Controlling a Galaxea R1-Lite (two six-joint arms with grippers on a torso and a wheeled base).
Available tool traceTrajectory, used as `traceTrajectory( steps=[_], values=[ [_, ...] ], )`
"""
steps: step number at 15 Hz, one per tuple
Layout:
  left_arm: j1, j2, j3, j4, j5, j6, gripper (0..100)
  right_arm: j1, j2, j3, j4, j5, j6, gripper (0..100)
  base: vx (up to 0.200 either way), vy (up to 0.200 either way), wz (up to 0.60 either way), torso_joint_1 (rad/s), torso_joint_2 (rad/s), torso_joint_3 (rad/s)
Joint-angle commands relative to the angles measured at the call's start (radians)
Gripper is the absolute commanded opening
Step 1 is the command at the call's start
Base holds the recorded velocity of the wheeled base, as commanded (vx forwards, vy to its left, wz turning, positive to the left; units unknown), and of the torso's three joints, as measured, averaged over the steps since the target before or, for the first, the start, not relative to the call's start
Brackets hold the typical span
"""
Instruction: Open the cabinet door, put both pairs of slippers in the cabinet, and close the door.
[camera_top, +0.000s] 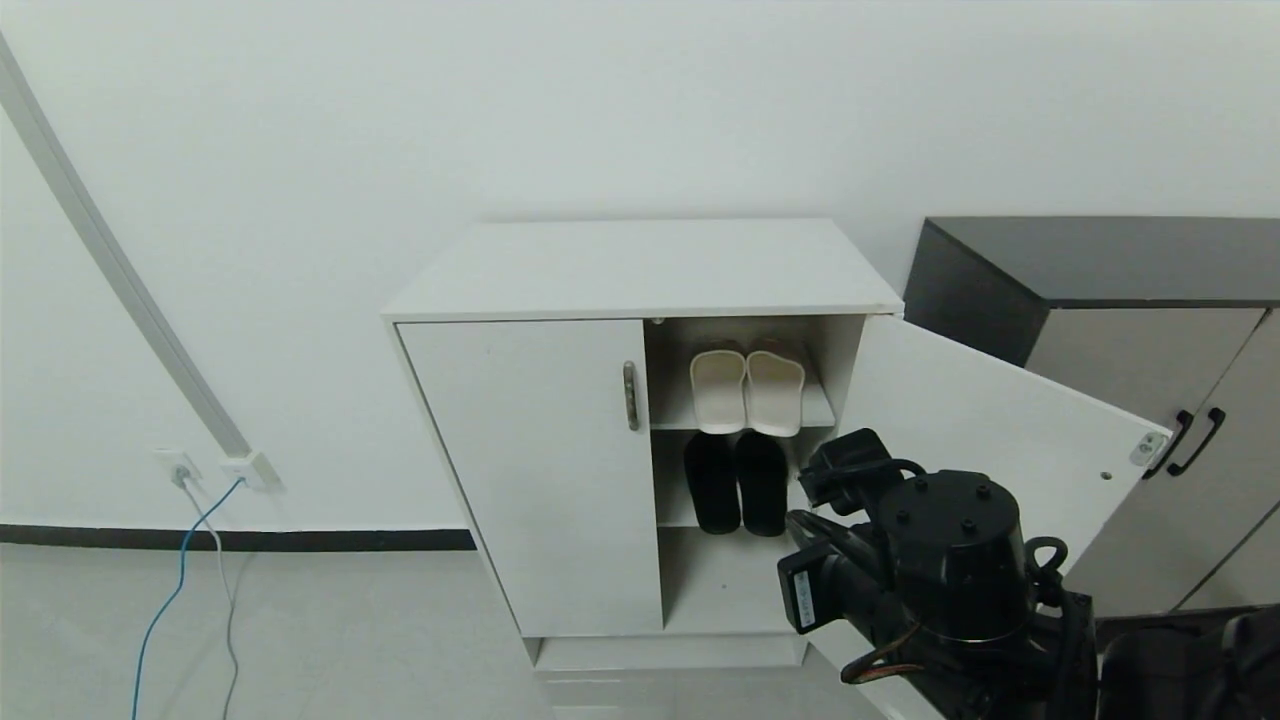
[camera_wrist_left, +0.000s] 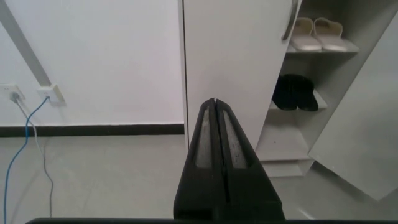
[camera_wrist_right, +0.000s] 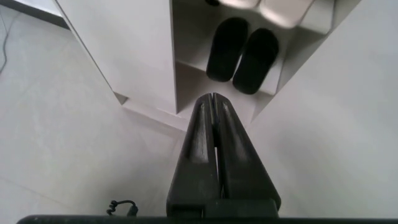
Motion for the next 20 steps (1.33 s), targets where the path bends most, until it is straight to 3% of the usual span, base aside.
traceTrajectory(
  steps=[1,13,20],
  values=[
    [0.000,0.000,0.000,0.000,0.000,-0.001,0,-0.001,-0.002,-0.001,-0.001,0.000,-0.001,0,0.000,0.000,0.00,0.207,-0.52,-0.310],
    [0.000,0.000,0.000,0.000,0.002,-0.001,0,-0.008,-0.001,0.008,-0.044,0.002,-0.005,0,0.000,0.000,0.00,0.239,-0.56,-0.325],
    [0.000,0.000,0.000,0.000,0.000,-0.001,0,-0.010,-0.004,0.023,-0.053,0.029,-0.007,0,0.000,0.000,0.00,0.126,-0.28,-0.152]
  ],
)
